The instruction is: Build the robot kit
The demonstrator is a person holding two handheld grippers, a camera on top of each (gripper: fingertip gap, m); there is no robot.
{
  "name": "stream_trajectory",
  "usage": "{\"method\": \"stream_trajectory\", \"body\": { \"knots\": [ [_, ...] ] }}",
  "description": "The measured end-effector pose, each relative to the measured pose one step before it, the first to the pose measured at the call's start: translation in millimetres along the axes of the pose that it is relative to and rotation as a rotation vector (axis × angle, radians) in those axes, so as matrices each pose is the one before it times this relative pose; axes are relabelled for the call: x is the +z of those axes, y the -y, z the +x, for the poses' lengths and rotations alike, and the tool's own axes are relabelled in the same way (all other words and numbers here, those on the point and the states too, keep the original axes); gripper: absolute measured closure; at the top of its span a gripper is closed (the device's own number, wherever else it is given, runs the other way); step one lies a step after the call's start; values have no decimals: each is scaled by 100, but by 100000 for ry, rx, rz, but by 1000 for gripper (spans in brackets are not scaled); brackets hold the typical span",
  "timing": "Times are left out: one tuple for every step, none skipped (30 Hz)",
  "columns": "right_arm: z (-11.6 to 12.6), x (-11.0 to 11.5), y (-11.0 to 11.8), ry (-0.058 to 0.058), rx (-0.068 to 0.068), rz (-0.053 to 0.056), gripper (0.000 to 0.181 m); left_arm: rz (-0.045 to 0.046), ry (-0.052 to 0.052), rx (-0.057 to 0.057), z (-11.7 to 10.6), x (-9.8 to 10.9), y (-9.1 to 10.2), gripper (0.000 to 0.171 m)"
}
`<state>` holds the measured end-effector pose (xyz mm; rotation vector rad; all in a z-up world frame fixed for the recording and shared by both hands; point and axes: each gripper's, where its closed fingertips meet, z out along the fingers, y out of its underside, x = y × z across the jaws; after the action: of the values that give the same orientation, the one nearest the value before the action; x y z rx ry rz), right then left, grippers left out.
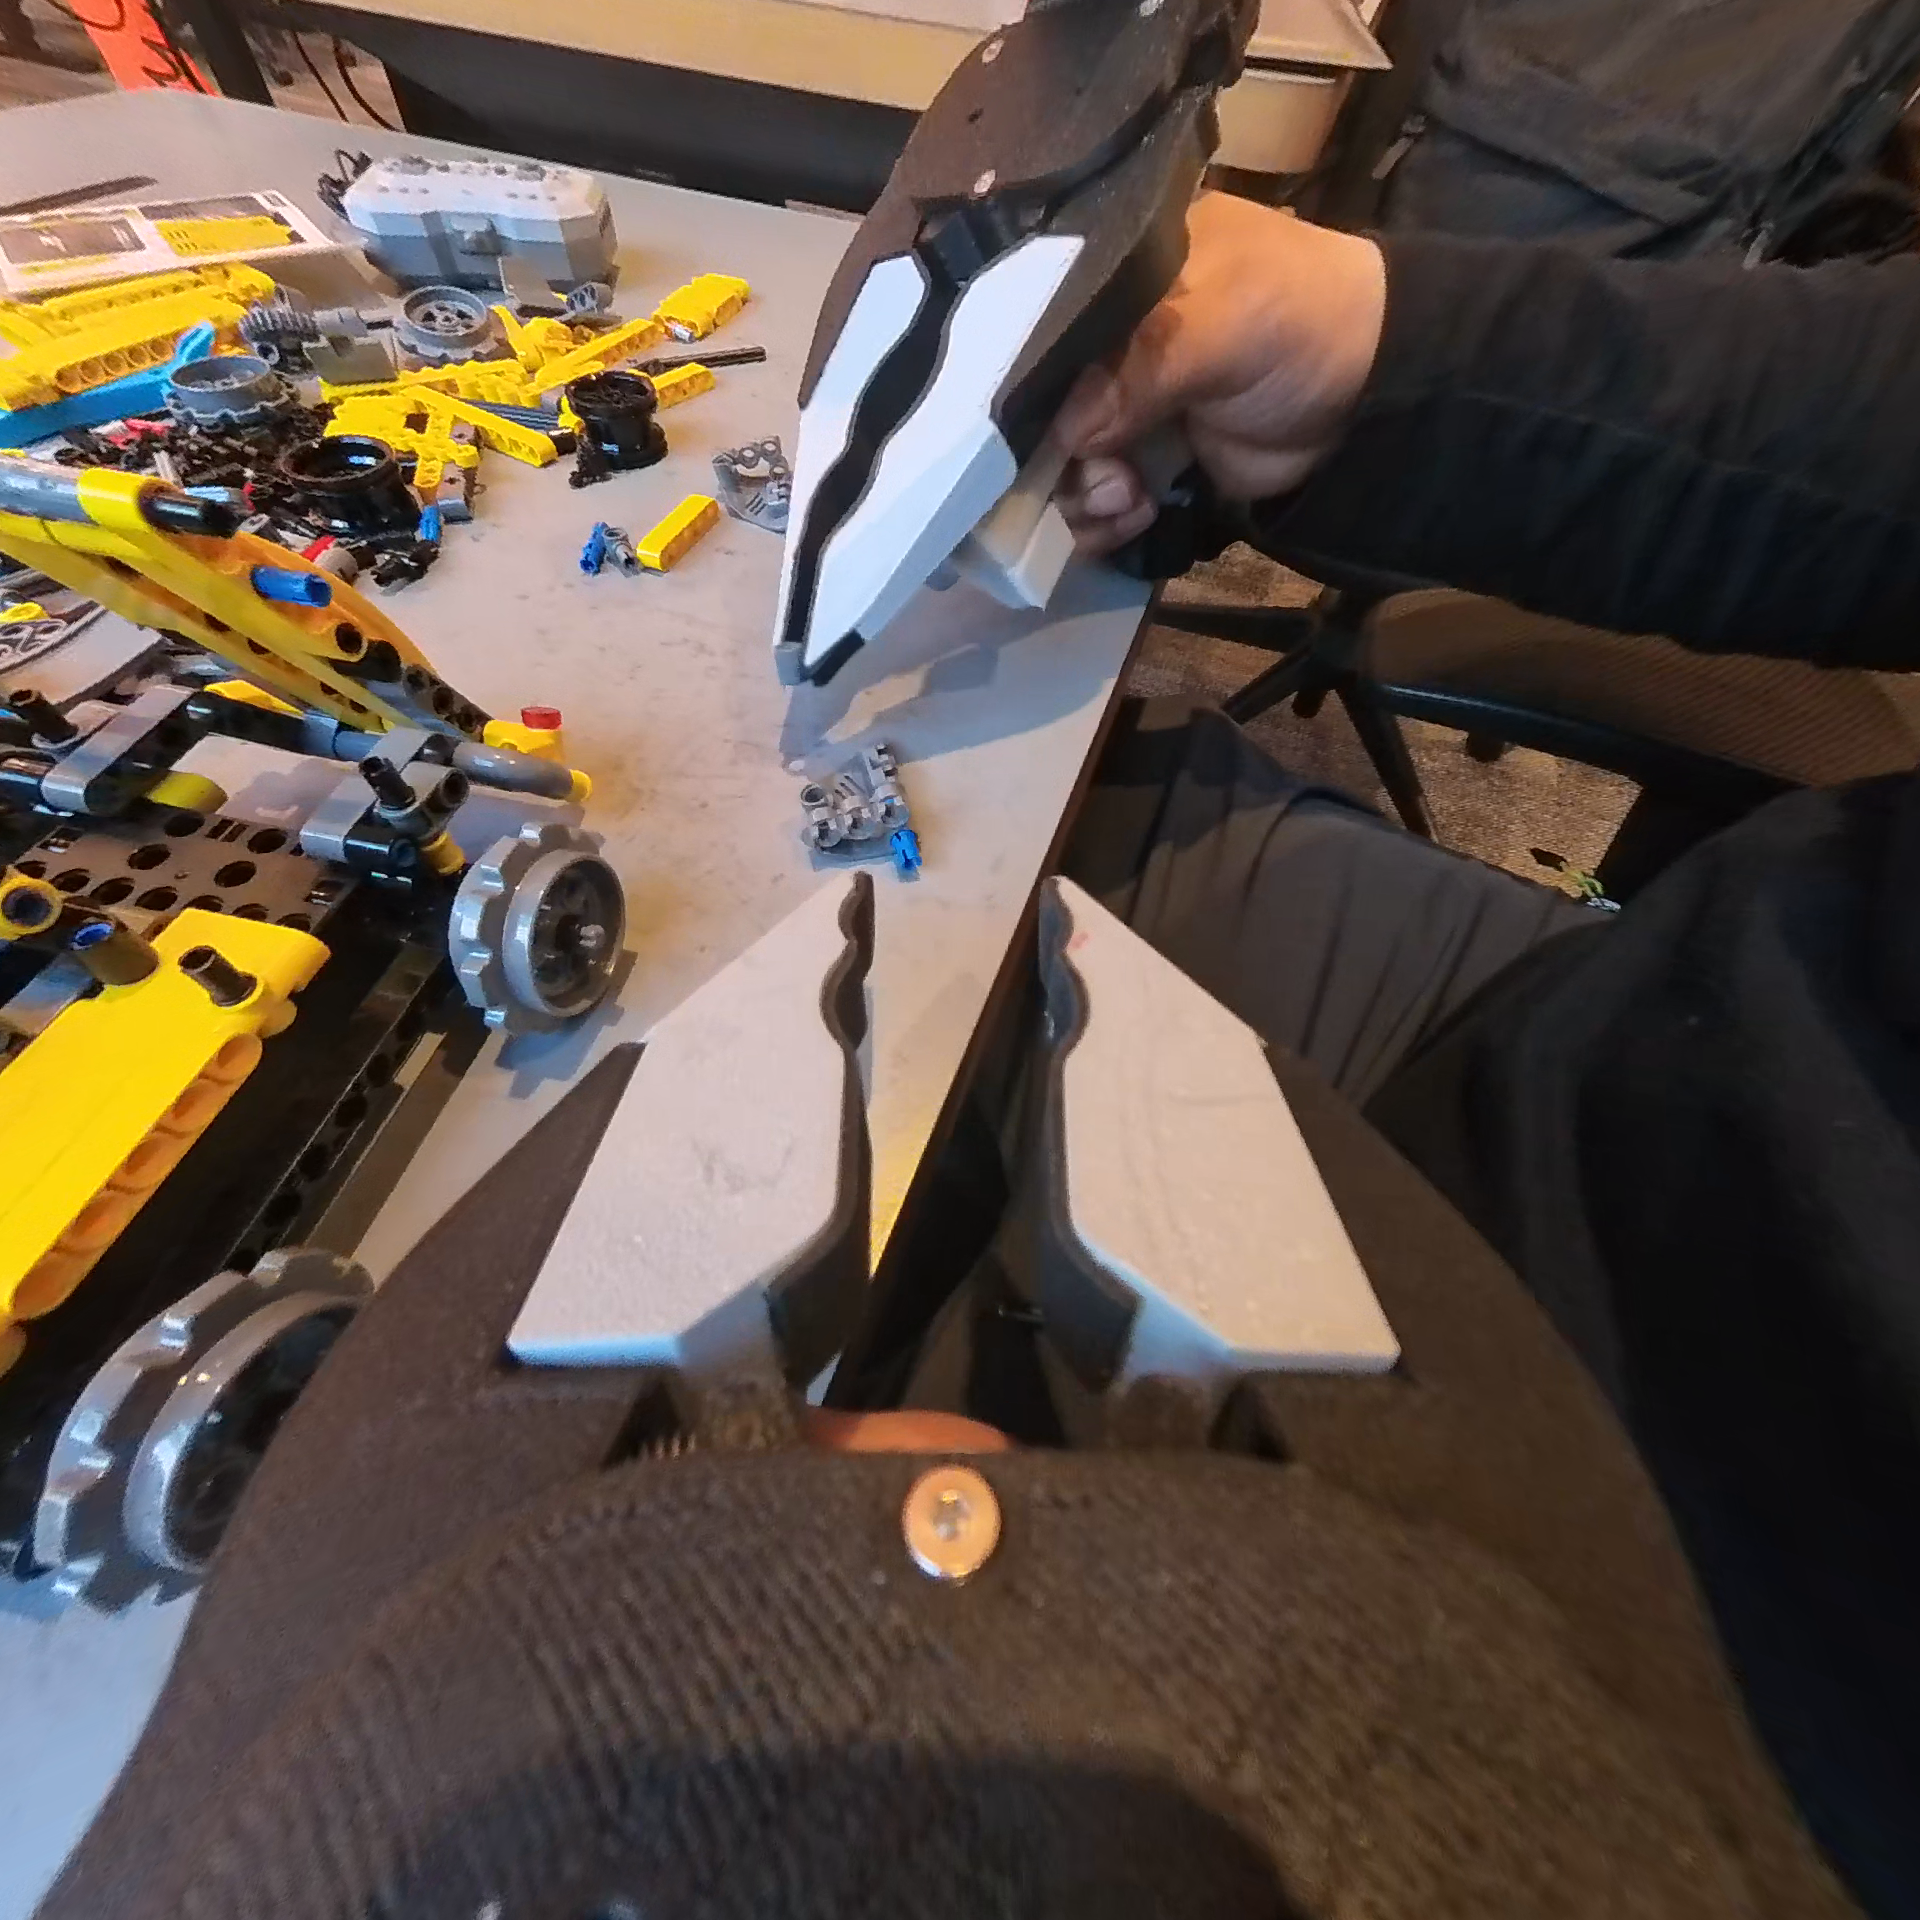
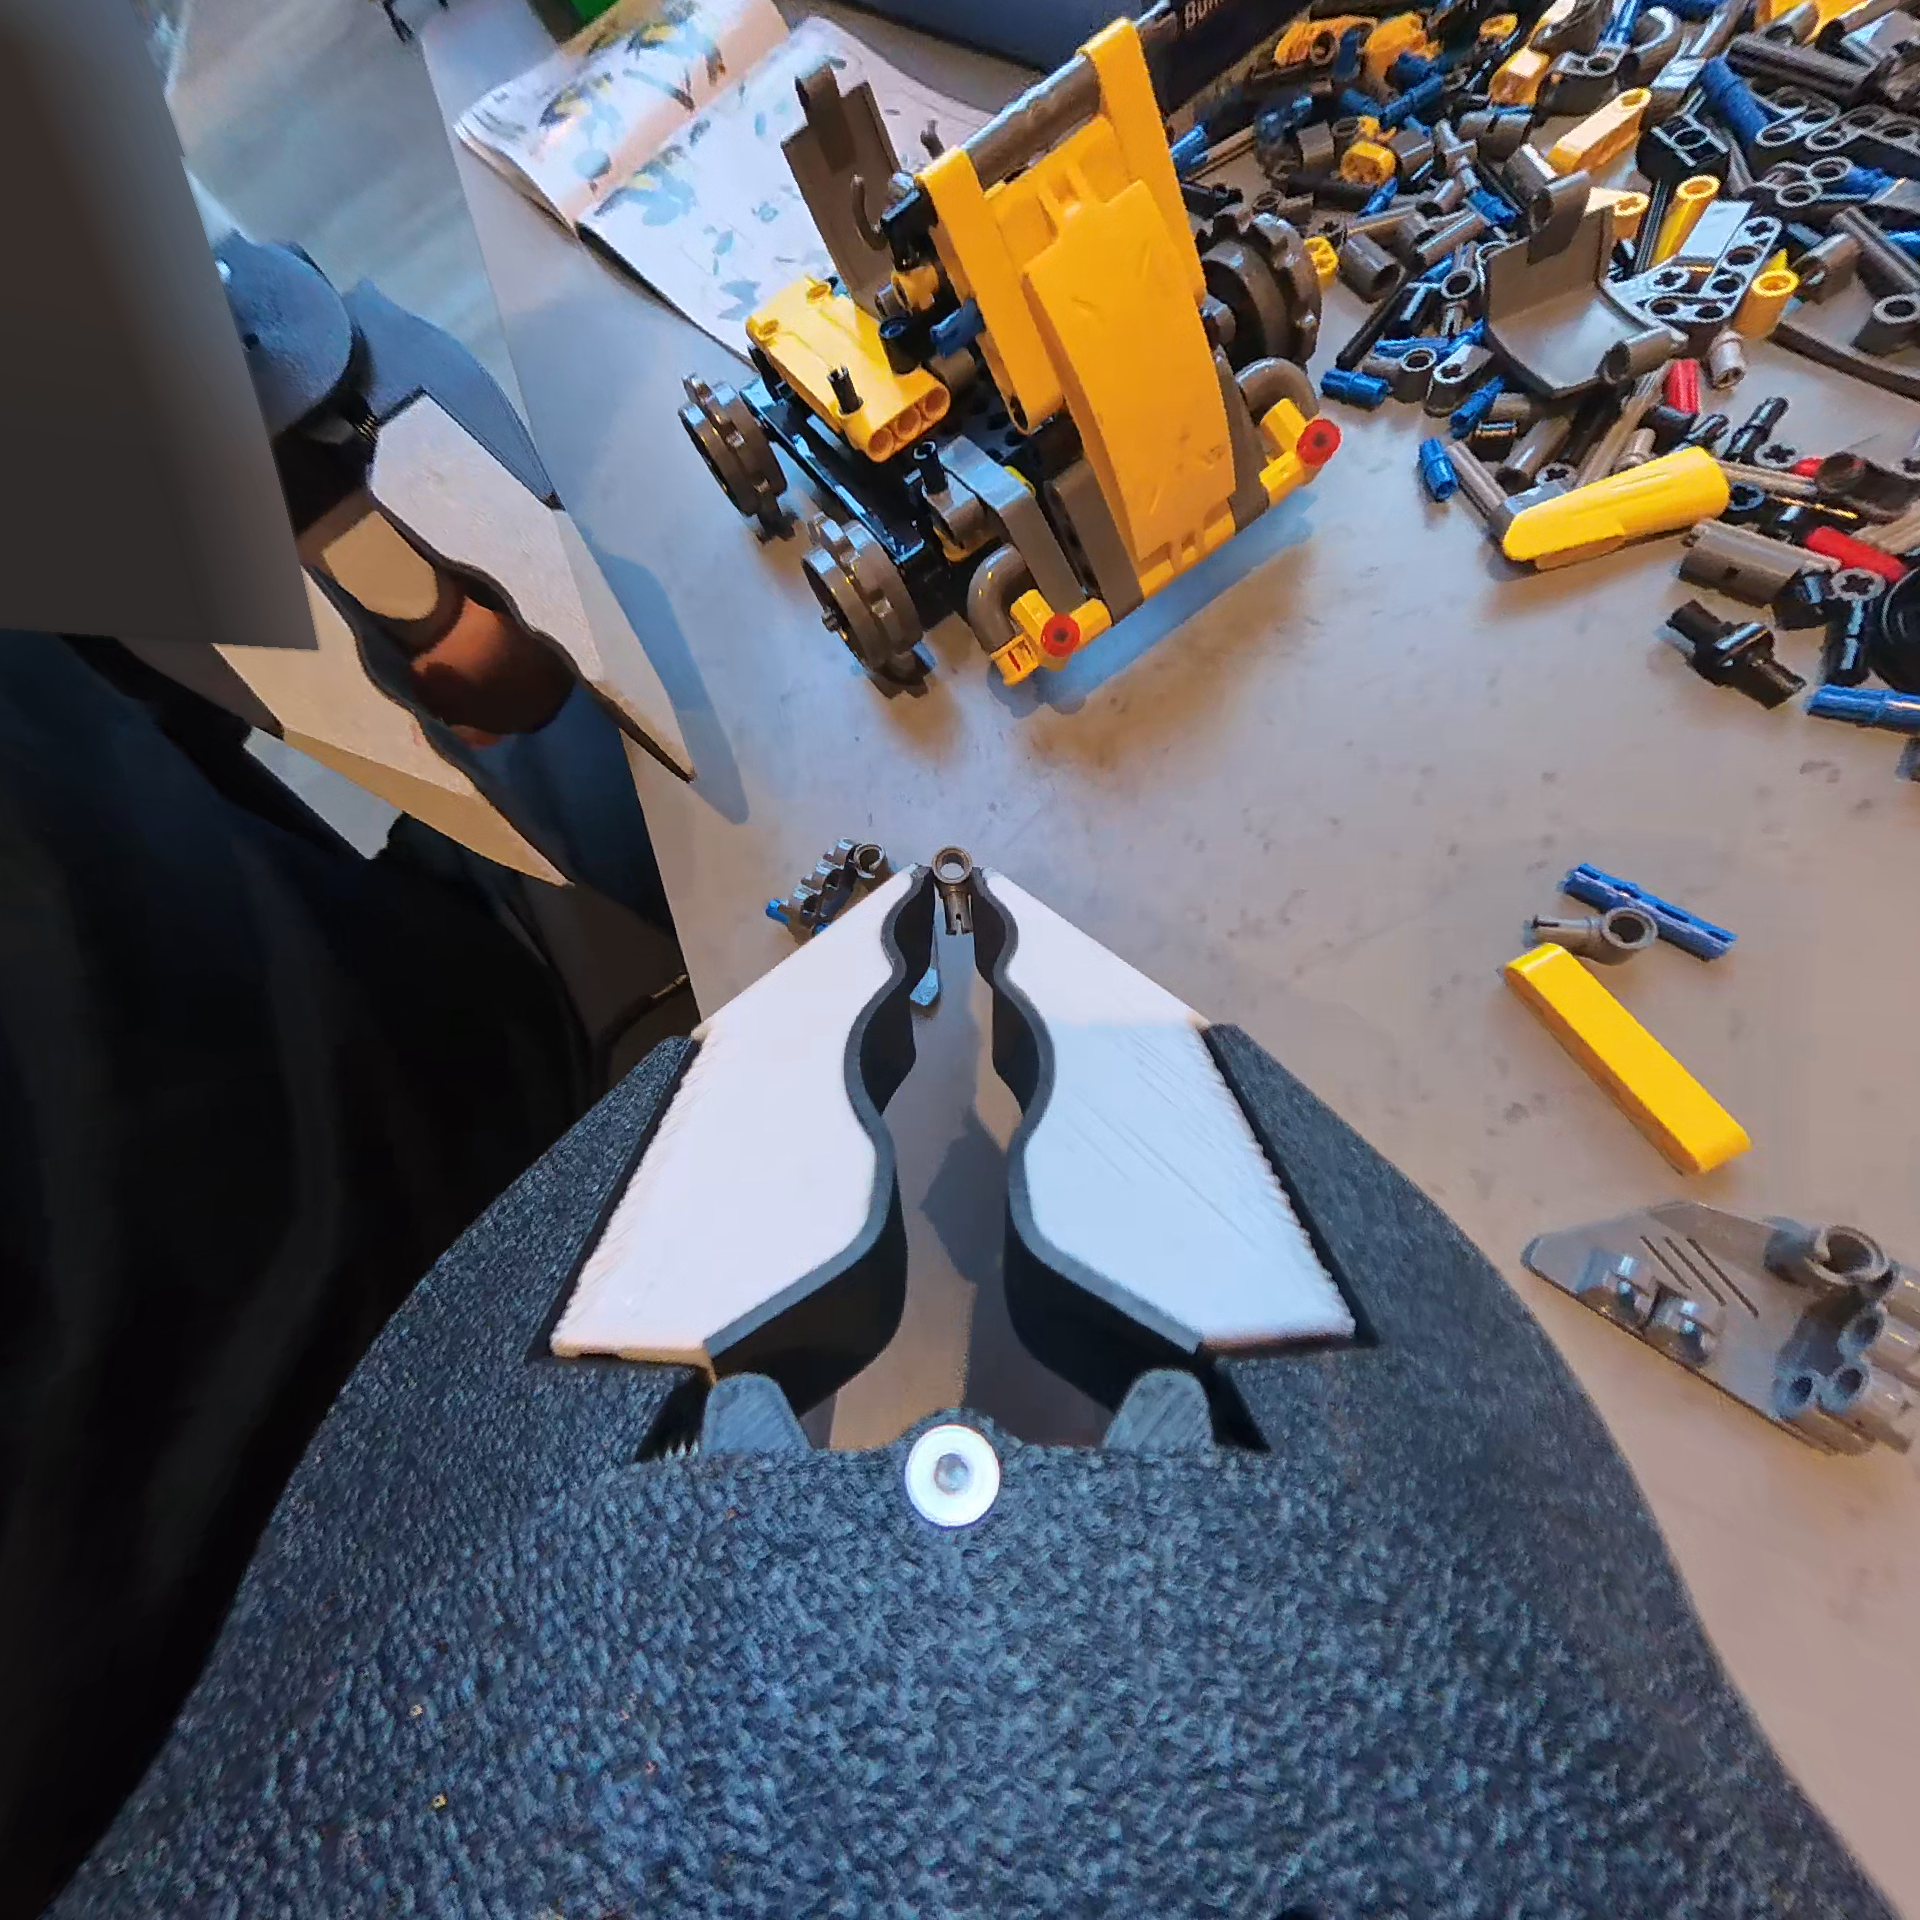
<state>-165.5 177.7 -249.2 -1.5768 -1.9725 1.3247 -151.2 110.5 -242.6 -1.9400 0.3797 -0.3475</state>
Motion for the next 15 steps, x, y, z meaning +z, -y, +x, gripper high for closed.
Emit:
{"method": "stream_trajectory", "body": {
  "knots": [
    [-48,5,26,196,79,177,174,-198,-11,15,21,43,-49,142],
    [-27,-5,21,-19,-75,273,174,-139,-140,-55,46,39,-23,142],
    [-9,12,18,-209,-160,307,174,-120,-120,-66,34,40,-30,142],
    [-17,11,26,-245,-268,210,174,-181,-62,-10,31,40,-38,141],
    [-76,61,16,-282,-328,21,174,-202,-47,54,28,34,-53,141],
    [-31,32,-22,-228,-236,-142,174,-189,-19,87,22,31,-42,142],
    [-22,43,-32,-140,-224,-292,174,-168,5,91,19,29,-30,142],
    [-32,34,-41,-91,-228,-313,174,-146,-38,112,19,18,-32,141],
    [-20,38,-23,-52,-176,-237,174,-116,-13,98,21,12,-31,142],
    [-26,10,-18,-45,-50,-124,174,-110,8,63,8,13,-18,141],
    [-4,0,-1,7,40,-5,174,-109,16,53,11,8,-31,141],
    [23,-3,23,54,125,118,174,-52,60,42,-8,-8,-20,142],
    [27,-23,7,50,218,194,174,-58,88,-6,-22,-4,-18,142],
    [18,-35,39,53,207,245,174,7,52,-66,-17,-16,-5,142],
    [33,-36,27,-45,185,260,174,66,-13,-118,2,-28,18,142]
  ]
}}
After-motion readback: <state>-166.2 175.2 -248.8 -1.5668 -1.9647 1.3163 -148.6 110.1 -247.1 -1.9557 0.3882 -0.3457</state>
